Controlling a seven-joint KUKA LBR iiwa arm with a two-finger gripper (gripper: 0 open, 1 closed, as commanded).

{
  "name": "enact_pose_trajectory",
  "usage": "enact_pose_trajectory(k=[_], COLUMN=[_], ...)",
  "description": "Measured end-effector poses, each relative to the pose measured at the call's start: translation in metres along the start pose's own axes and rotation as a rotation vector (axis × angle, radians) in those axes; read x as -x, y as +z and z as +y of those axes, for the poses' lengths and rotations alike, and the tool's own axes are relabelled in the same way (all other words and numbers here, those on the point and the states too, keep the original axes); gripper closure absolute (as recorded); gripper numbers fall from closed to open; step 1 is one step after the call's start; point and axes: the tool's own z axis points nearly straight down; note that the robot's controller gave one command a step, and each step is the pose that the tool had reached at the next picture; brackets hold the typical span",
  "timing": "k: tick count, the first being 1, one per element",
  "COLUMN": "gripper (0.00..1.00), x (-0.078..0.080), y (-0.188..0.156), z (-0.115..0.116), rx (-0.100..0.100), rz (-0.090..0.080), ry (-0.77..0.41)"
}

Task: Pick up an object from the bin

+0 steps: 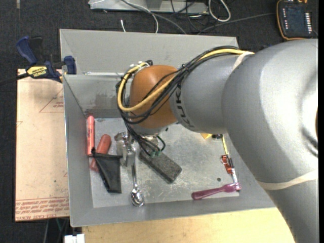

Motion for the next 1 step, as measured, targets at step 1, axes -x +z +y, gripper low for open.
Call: enact_pose_trajectory(k=[1], gripper=[1.0], x=[0.0187], y=[-0.0127], z=[0.0106], rx=[-0.001], rz=[-0.002], ry=[-0.166])
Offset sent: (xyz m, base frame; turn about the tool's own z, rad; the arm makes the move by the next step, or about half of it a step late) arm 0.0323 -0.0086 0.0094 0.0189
